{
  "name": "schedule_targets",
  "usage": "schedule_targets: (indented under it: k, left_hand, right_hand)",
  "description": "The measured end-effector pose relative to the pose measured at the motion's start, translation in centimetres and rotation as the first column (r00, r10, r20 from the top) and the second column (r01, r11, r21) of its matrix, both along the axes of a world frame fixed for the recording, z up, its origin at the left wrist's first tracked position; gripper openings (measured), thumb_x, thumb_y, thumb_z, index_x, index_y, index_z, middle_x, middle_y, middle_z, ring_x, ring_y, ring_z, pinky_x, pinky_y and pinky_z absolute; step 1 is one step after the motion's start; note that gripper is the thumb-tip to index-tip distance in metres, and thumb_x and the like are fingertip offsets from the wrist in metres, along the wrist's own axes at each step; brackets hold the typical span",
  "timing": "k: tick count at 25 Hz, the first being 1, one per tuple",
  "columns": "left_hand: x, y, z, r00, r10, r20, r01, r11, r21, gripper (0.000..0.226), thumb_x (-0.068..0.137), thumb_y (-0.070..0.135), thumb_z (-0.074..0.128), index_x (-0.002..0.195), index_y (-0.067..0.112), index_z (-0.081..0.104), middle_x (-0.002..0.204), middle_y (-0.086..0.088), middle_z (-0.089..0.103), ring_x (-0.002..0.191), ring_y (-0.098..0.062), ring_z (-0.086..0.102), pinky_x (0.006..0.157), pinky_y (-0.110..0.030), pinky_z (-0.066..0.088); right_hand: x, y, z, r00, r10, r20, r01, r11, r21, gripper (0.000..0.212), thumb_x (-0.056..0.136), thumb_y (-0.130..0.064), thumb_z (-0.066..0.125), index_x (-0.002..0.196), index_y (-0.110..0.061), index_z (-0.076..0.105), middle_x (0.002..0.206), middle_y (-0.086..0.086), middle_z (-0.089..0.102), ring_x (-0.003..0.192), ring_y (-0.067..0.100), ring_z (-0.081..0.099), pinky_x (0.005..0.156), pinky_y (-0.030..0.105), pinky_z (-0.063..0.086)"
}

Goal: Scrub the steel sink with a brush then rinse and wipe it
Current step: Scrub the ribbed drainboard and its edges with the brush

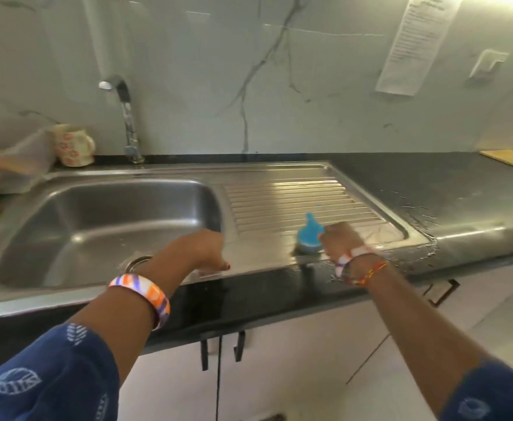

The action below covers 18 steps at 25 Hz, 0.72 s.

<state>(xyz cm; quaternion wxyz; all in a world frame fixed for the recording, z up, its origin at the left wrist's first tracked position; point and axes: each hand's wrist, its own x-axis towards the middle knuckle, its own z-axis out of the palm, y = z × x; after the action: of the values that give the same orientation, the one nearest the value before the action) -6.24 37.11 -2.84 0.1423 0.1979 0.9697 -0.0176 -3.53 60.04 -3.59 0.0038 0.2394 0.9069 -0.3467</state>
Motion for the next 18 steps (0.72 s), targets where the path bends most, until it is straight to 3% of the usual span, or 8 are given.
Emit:
schedule_targets:
  k: [3,5,8,11,13,14,16,18]
  left_hand:
    - [-0.3,0.5,-0.4,0.986,0.105,0.126,-0.098,0.993,-0.060,0.057,0.084,0.038,0.066,0.130,0.010,0.049,0.131,-0.006,0.055,0.118,-0.023,0.055,0.095,-0.028,0.043]
    - [-0.8,0.0,-0.5,0.970,0.185,0.159,-0.178,0.982,-0.053,0.060,0.082,0.037,0.070,0.129,0.008,0.048,0.130,-0.006,0.057,0.115,-0.022,0.058,0.096,-0.029,0.045]
    - [-0.8,0.4,-1.0,0.972,0.227,0.068,-0.226,0.974,-0.021,0.057,0.083,0.034,0.069,0.130,0.007,0.050,0.131,-0.006,0.057,0.119,-0.022,0.055,0.100,-0.031,0.042]
    - [0.1,1.2,-1.6,0.960,0.253,-0.122,-0.244,0.966,0.089,0.038,0.080,0.036,0.070,0.113,0.016,0.066,0.116,-0.002,0.065,0.108,-0.022,0.059,0.093,-0.033,0.047]
    - [1.3,1.8,-2.1,0.933,0.324,-0.160,-0.291,0.936,0.198,0.021,0.084,0.033,0.066,0.097,0.018,0.071,0.102,-0.003,0.067,0.096,-0.022,0.061,0.085,-0.034,0.050]
    - [2.2,2.1,-2.4,0.914,0.370,-0.165,-0.324,0.912,0.251,0.016,0.087,0.029,0.061,0.092,0.017,0.069,0.097,-0.004,0.065,0.092,-0.022,0.060,0.081,-0.033,0.048]
    - [4.0,2.6,-3.0,0.865,0.450,-0.224,-0.366,0.869,0.333,0.014,0.093,0.022,0.051,0.094,0.013,0.063,0.099,-0.007,0.060,0.096,-0.024,0.058,0.080,-0.034,0.044]
    - [5.5,2.6,-4.1,0.790,0.514,-0.333,-0.379,0.837,0.393,0.020,0.095,0.019,0.046,0.109,0.010,0.058,0.113,-0.013,0.057,0.108,-0.028,0.053,0.090,-0.040,0.045]
  right_hand:
    - [1.2,-5.6,-2.7,0.953,0.276,-0.126,-0.281,0.959,-0.029,0.036,0.093,-0.010,0.042,0.126,-0.006,0.058,0.103,0.015,0.064,0.087,0.021,0.056,0.067,0.024,0.036]
    - [1.7,-8.4,-3.1,0.885,0.442,-0.147,-0.453,0.890,-0.047,0.040,0.095,-0.012,0.039,0.134,-0.011,0.050,0.103,0.013,0.060,0.090,0.022,0.055,0.076,0.030,0.042]
    - [1.6,-2.8,-1.7,0.938,0.331,-0.099,-0.327,0.943,0.059,0.043,0.097,-0.011,0.037,0.139,-0.018,0.044,0.127,0.018,0.057,0.103,0.027,0.058,0.089,0.036,0.045]
    - [2.8,6.9,0.9,0.998,0.058,0.011,-0.059,0.962,0.268,0.040,0.097,-0.011,0.038,0.136,-0.011,0.047,0.123,0.020,0.059,0.100,0.029,0.058,0.086,0.035,0.047]
    - [3.3,9.4,2.6,0.994,-0.095,0.049,0.074,0.943,0.325,0.036,0.096,-0.010,0.039,0.130,-0.006,0.053,0.119,0.020,0.061,0.099,0.029,0.062,0.083,0.033,0.049]
    - [3.2,8.9,3.2,0.997,-0.053,0.058,0.034,0.954,0.298,0.035,0.096,-0.009,0.040,0.127,-0.003,0.055,0.111,0.019,0.064,0.084,0.022,0.065,0.072,0.028,0.051]
    - [3.6,5.7,3.6,0.988,0.141,0.065,-0.151,0.971,0.183,0.036,0.096,-0.009,0.038,0.126,0.003,0.054,0.096,0.015,0.062,0.049,0.008,0.051,0.051,0.015,0.048]
    - [4.8,1.1,4.3,0.927,0.371,0.053,-0.370,0.929,-0.029,0.038,0.098,-0.005,0.034,0.133,0.005,0.045,0.115,0.018,0.056,0.057,0.009,0.045,0.053,0.006,0.044]
